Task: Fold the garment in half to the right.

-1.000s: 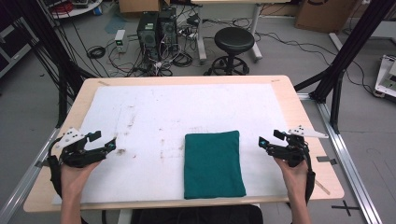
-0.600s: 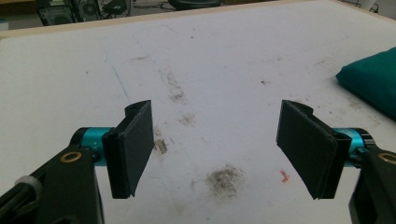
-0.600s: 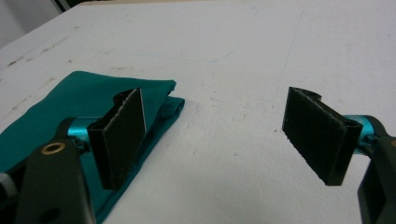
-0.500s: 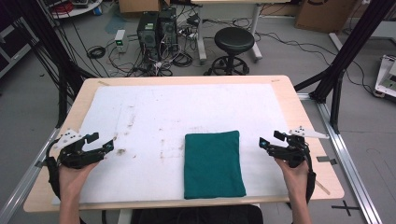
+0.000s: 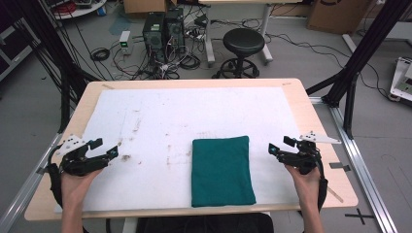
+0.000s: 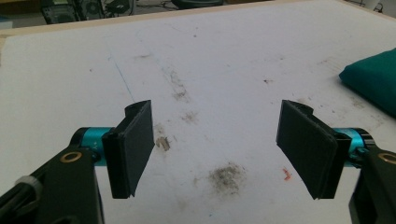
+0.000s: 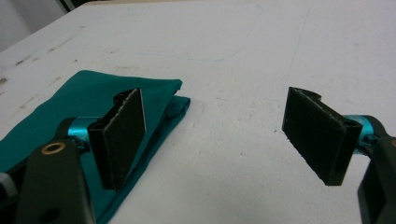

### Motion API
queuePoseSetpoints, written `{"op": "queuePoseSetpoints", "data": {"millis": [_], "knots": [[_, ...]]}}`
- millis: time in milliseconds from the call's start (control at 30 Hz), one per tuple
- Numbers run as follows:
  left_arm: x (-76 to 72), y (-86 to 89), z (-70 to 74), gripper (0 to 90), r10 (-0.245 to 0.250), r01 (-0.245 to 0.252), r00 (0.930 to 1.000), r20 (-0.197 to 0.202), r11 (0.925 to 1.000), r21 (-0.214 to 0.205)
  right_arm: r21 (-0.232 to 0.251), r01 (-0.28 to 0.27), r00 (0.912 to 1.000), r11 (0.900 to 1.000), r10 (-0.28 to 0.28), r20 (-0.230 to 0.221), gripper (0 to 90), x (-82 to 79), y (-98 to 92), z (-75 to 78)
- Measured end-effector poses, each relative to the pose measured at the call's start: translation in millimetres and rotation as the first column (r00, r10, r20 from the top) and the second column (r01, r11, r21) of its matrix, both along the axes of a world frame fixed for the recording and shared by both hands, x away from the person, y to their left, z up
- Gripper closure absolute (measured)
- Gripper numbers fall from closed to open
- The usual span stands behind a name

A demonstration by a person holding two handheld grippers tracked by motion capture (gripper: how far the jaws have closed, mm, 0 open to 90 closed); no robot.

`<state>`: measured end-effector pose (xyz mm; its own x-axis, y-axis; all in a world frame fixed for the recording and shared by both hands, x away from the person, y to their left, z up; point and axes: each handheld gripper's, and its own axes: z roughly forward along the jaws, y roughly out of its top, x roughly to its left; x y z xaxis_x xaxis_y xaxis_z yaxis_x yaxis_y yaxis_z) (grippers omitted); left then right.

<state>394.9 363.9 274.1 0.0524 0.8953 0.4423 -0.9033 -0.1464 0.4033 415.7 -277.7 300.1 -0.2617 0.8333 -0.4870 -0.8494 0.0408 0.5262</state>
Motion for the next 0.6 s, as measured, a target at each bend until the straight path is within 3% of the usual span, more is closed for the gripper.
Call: {"op": "queuePoseSetpoints", "data": {"millis": [600], "knots": [[0.0, -0.6, -0.3, 27.6, 0.001, -0.001, 1.0000, -0.001, 1.0000, 0.008, -0.004, -0.011, 0.9999, 0.9999, 0.011, 0.008, 21.9, -2.2, 0.1, -0.4]]}}
